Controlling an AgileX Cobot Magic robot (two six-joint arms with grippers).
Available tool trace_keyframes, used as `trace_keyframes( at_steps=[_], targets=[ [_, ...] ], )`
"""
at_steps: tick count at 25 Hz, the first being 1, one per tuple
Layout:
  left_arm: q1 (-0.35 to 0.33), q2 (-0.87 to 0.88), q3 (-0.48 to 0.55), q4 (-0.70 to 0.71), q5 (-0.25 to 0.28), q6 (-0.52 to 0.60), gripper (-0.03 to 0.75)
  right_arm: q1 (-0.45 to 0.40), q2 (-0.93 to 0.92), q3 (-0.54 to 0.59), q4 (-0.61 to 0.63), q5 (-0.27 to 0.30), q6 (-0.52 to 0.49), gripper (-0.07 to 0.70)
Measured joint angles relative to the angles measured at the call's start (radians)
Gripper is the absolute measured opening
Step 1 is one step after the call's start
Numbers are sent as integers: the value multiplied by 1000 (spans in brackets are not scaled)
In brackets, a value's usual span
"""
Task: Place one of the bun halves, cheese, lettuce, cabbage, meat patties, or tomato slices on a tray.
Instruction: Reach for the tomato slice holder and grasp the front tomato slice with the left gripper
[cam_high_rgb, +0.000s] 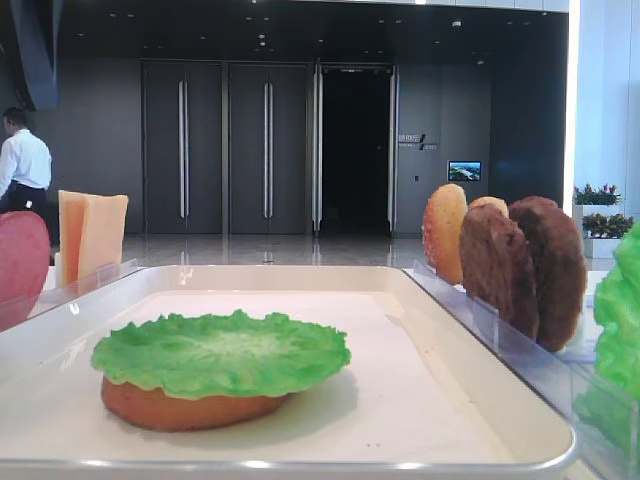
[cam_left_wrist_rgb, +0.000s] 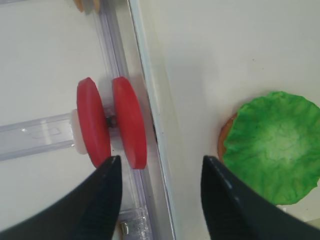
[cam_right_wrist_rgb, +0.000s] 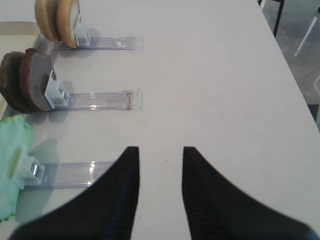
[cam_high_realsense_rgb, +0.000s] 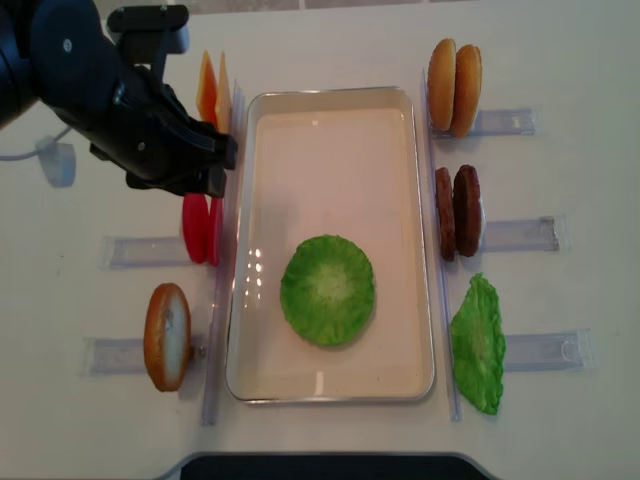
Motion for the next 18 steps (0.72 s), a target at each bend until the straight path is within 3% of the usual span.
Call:
trace_keyframes(
  at_steps=[8, 18],
  targets=[
    [0, 36, -3, 10, -3, -10, 452, 0, 0, 0, 0, 0, 0, 237],
    [0, 140, -3, 10, -26, -11, 461, 0, 0, 0, 0, 0, 0, 237]
  ],
)
